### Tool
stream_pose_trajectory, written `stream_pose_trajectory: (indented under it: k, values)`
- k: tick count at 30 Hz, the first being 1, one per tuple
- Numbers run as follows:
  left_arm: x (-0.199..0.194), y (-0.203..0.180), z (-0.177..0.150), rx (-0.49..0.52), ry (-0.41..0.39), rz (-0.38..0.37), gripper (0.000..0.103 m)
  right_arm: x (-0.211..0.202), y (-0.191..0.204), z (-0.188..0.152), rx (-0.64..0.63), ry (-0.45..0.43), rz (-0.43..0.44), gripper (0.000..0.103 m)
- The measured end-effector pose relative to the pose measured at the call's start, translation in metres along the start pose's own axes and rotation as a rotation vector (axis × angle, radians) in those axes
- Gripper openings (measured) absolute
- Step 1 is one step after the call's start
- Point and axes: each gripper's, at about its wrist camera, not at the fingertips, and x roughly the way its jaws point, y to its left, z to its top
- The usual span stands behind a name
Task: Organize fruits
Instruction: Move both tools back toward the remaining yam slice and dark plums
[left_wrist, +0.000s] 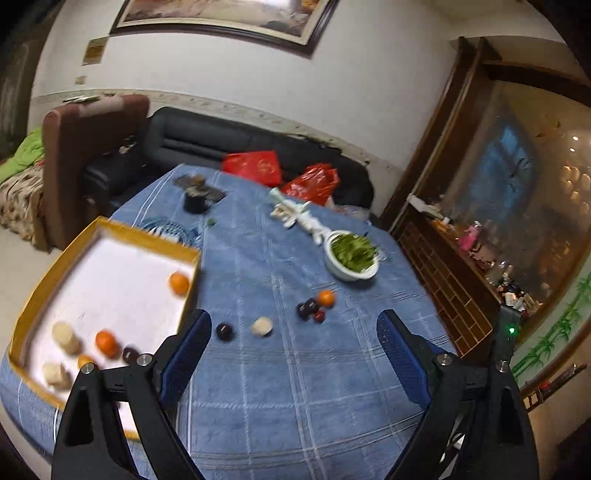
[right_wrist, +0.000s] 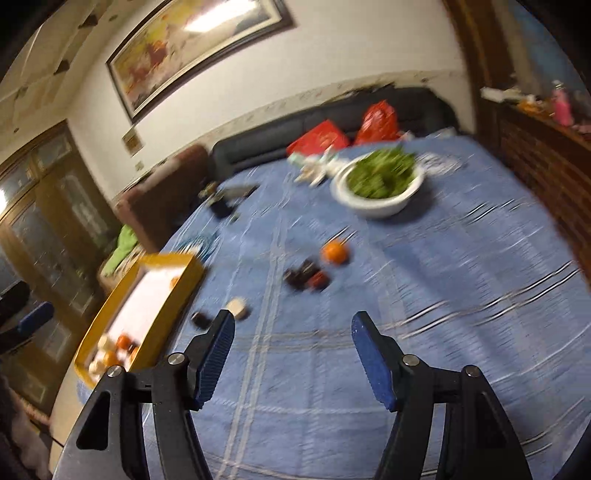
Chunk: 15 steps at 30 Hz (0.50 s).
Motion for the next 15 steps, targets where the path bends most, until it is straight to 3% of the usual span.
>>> stream_pose_trajectory:
  k: [5,12,15]
  values:
    - [0.023,-0.002,0.006,0.025,0.014,0.023,0.091,0.004,-0.014,0.014,-0.007,0.004,-0.039,0.076]
    - [0.076,0.038,-0.021,-0.062,0.152,0.058,0.091,0.065,-0.006,0.002,-0.033,0.126,-0.010,0.076]
    - [0.094,0.049,-0.027,-0.060,0.182,0.075,0.091,0.097,-0.003,0.004,-0.064,0.172,-0.021,0.065]
